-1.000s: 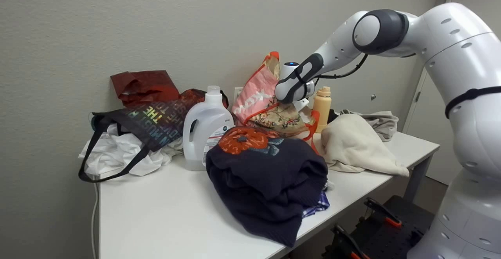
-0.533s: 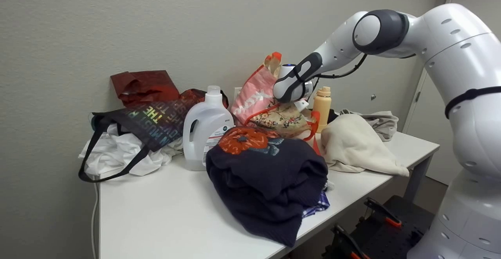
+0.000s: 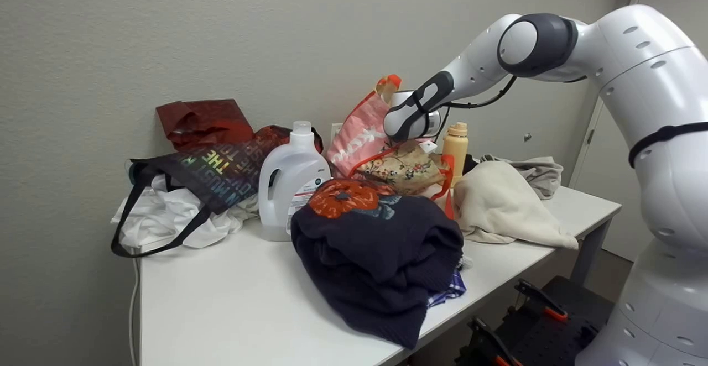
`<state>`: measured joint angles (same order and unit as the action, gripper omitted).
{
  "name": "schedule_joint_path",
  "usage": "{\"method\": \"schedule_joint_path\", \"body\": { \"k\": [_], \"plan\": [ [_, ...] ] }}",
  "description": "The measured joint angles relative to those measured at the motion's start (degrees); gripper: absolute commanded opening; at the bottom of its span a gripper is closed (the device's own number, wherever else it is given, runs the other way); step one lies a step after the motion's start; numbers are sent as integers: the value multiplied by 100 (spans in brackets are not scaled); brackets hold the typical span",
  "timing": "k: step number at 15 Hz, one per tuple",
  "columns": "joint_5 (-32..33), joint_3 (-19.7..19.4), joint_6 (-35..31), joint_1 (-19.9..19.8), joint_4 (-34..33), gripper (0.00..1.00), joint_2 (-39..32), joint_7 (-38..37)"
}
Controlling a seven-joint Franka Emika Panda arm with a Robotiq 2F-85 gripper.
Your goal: Take the grey clothing out of the pink bag
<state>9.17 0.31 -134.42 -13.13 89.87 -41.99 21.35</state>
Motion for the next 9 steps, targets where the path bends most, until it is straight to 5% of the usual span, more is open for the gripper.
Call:
{"method": "schedule_joint_path", "body": {
  "k": [7, 9],
  "plan": [
    [-44, 3, 274, 24, -92, 8, 8, 0],
    [-61, 2, 296, 20, -102, 5, 25, 0]
  ]
}}
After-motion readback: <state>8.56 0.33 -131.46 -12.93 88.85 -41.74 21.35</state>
